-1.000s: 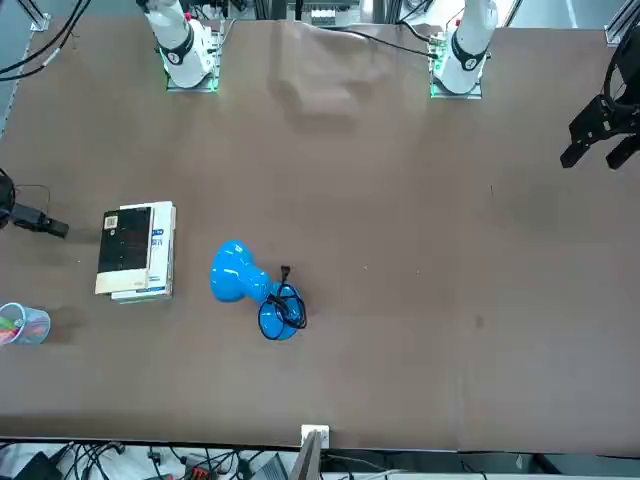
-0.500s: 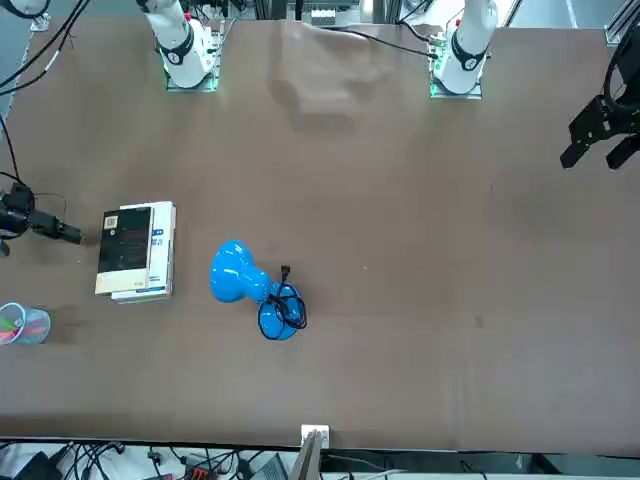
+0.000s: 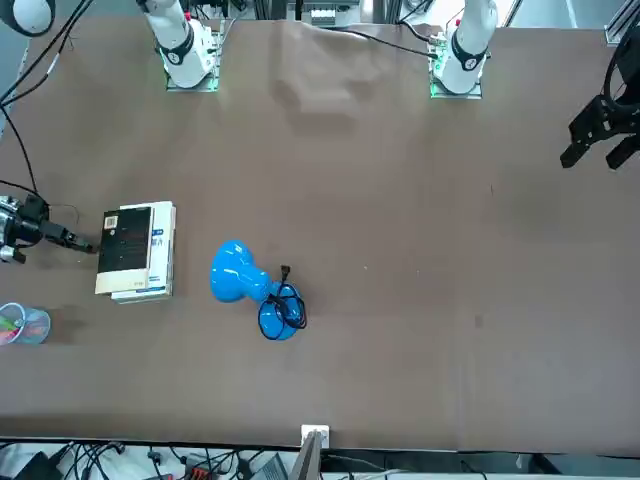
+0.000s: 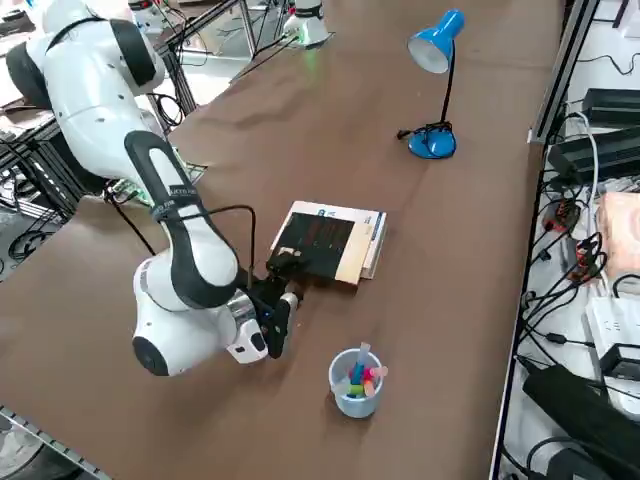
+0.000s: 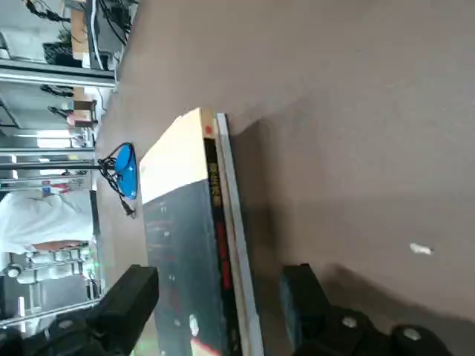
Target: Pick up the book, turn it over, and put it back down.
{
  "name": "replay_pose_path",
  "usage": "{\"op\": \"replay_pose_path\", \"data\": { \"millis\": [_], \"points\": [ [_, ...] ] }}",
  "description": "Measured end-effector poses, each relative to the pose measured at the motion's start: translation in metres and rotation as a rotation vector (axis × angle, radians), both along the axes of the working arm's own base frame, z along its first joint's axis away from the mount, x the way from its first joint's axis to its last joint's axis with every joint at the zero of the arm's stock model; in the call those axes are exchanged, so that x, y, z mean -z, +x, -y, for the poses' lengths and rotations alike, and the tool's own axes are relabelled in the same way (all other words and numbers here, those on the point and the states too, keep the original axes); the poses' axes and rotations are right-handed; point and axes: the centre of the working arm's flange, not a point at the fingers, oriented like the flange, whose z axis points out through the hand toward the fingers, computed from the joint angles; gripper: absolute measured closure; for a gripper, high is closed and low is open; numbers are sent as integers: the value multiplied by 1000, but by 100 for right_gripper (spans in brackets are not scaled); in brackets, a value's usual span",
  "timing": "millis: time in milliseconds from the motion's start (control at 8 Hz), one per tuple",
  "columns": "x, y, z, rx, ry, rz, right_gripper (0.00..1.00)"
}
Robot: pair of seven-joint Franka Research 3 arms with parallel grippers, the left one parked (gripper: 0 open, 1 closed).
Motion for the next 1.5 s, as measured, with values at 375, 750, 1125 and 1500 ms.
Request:
{"op": "replay_pose_path", "data": {
  "millis": [375,750,1125,1500],
  "points": [
    [14,10,-17,21,66,24,1],
    [22,16,-31,38,144,41,3],
    [27,16,-34,50,185,55,5],
    [22,19,-35,48,202,76,19]
  ]
}}
